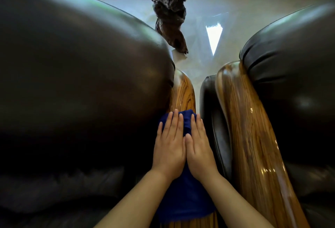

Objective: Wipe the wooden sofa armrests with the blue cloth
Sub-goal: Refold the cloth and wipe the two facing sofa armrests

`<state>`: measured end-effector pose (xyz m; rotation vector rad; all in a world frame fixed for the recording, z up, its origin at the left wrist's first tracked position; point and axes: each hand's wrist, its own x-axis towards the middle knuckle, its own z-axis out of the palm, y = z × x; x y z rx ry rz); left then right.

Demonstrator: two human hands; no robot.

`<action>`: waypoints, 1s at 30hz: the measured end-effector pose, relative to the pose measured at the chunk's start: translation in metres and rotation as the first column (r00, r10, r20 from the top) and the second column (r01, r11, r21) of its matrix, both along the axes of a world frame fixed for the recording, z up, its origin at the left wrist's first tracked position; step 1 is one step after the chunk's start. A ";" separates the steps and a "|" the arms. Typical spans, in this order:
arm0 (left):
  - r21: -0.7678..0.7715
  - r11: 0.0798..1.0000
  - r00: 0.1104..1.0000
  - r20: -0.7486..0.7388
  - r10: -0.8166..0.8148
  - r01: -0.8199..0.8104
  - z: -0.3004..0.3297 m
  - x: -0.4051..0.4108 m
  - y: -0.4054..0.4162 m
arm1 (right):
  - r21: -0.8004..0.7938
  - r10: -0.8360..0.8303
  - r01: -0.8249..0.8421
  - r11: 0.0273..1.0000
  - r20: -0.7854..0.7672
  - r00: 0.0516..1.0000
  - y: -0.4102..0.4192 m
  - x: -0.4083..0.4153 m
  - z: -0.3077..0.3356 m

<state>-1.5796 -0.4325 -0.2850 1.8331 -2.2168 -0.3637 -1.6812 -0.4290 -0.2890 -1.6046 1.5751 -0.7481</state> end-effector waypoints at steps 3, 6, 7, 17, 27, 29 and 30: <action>-0.022 0.999 0.999 -0.010 -0.035 0.035 -0.001 0.000 -0.016 | 0.015 -0.013 0.011 1.000 0.127 0.992 -0.015 -0.001 0.000; -0.048 0.998 0.998 -0.031 -0.052 0.050 0.001 -0.001 -0.027 | 0.056 -0.045 0.031 0.998 0.276 0.960 -0.024 -0.003 0.001; -0.056 0.997 0.998 -0.038 -0.052 0.050 0.001 -0.001 -0.028 | 0.065 -0.054 0.036 0.997 0.310 0.949 -0.025 -0.004 0.001; -0.098 0.995 0.995 -0.095 -0.029 0.020 -0.001 -0.001 -0.018 | 0.066 -0.083 0.066 0.996 0.305 0.949 -0.013 -0.006 -0.001; 0.074 0.987 0.952 -0.283 -0.114 0.140 0.023 0.013 0.034 | 0.140 -0.084 0.055 0.989 0.213 0.973 0.035 -0.033 0.014; 0.057 0.994 0.965 -0.251 -0.076 0.093 0.029 0.024 0.035 | 0.148 -0.048 0.030 0.989 0.125 0.991 0.029 -0.039 0.019; 0.057 0.996 0.973 -0.223 -0.054 0.068 0.030 0.026 0.036 | 0.148 -0.038 0.024 0.989 0.087 0.995 0.026 -0.039 0.021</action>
